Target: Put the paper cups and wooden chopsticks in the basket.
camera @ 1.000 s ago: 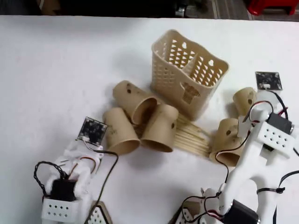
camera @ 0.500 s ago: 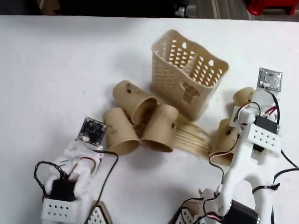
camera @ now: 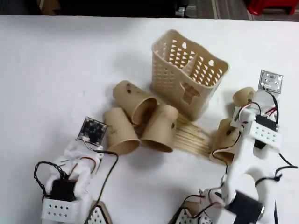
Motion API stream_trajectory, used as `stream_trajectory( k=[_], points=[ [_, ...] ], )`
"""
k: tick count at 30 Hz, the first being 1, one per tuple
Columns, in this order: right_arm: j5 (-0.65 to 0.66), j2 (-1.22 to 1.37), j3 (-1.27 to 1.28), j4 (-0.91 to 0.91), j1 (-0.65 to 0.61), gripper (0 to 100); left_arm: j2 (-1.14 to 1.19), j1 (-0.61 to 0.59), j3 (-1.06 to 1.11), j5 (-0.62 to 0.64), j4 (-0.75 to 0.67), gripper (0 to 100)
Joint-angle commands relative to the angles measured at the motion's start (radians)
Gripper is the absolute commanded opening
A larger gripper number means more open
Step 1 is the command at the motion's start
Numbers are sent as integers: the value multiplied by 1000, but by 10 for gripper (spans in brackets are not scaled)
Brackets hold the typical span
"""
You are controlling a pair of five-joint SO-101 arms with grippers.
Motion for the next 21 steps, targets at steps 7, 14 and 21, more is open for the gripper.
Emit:
stream_trajectory(
  k=[7,14,21],
  points=[
    [-29,259,-236,-44,10,87,-10,-5,-5,0,-8,24],
    [117,136,-241,4,10,21,-10,-5,-5,0,-8,24],
    [287,-130,-244,113,5,20,-10,-5,-5,0,-9,24]
  ],
)
